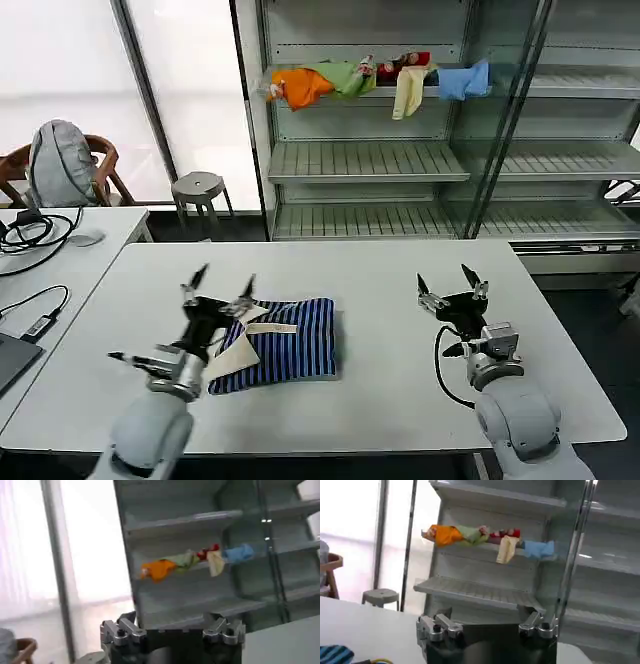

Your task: Fold and organize the clothes.

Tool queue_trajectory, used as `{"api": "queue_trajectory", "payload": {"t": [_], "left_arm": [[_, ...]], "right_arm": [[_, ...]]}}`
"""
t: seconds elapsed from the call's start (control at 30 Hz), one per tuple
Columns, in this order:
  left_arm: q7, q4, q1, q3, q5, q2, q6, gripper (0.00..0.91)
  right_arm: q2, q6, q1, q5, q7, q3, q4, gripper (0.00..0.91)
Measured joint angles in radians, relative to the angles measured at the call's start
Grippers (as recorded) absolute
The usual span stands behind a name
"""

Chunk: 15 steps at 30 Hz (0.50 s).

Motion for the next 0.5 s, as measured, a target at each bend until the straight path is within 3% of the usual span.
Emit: {"api": "queue_trajectory", "payload": {"t": [0.2, 0.5], "left_arm": [[0.063, 0.038, 0.060, -0.145, -0.067, 0.054, -0.079, 0.907], [0.075, 0.082, 0.087, -0.232, -0.050, 0.104, -0.146, 0.907]], "right_arm": [[0.029, 0.014, 0.030, -0.015, 0.012, -0.054, -0.031, 0.907], [0.051, 0.046, 0.048, -0.068, -0.008, -0.075, -0.076, 0.907]]}}
